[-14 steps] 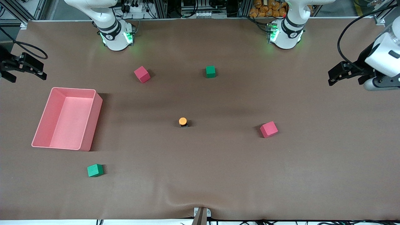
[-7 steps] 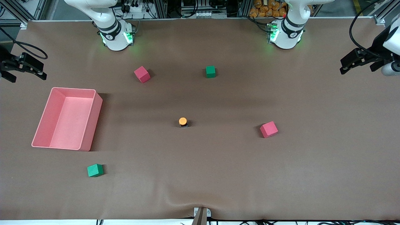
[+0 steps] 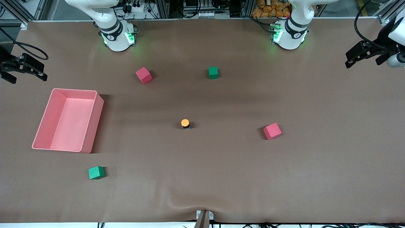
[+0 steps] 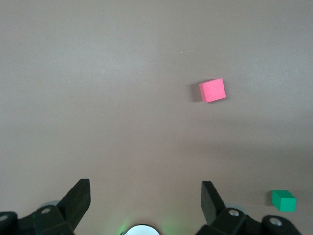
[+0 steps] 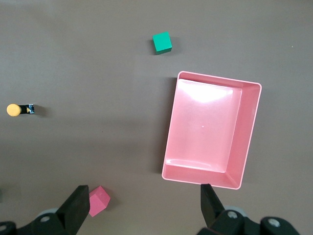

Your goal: Place and upright button with both arms

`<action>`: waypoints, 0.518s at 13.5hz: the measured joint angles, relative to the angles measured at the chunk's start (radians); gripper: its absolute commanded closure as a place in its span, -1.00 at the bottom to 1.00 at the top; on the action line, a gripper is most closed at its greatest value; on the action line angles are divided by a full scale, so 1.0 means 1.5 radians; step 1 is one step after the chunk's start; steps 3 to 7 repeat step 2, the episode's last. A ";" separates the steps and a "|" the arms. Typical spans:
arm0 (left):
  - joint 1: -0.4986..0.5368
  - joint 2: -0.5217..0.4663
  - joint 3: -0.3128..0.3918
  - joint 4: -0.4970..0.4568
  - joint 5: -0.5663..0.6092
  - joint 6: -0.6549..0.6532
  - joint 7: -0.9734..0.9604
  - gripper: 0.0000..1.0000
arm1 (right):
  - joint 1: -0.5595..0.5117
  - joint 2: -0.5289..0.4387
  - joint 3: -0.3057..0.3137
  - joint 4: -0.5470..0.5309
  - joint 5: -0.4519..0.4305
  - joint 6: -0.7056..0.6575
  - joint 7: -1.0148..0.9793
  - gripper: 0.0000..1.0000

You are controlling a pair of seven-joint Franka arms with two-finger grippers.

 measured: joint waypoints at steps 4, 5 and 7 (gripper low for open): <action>0.002 0.000 0.000 0.000 0.000 0.000 0.003 -1.00 | -0.001 0.000 0.000 0.000 0.000 0.000 0.000 -1.00; 0.002 0.000 0.000 0.000 0.000 0.000 0.003 -1.00 | -0.001 0.000 0.000 0.000 0.000 0.000 0.000 -1.00; 0.002 0.000 0.000 0.000 0.000 0.000 0.003 -1.00 | -0.001 0.000 0.000 0.000 0.000 0.000 0.000 -1.00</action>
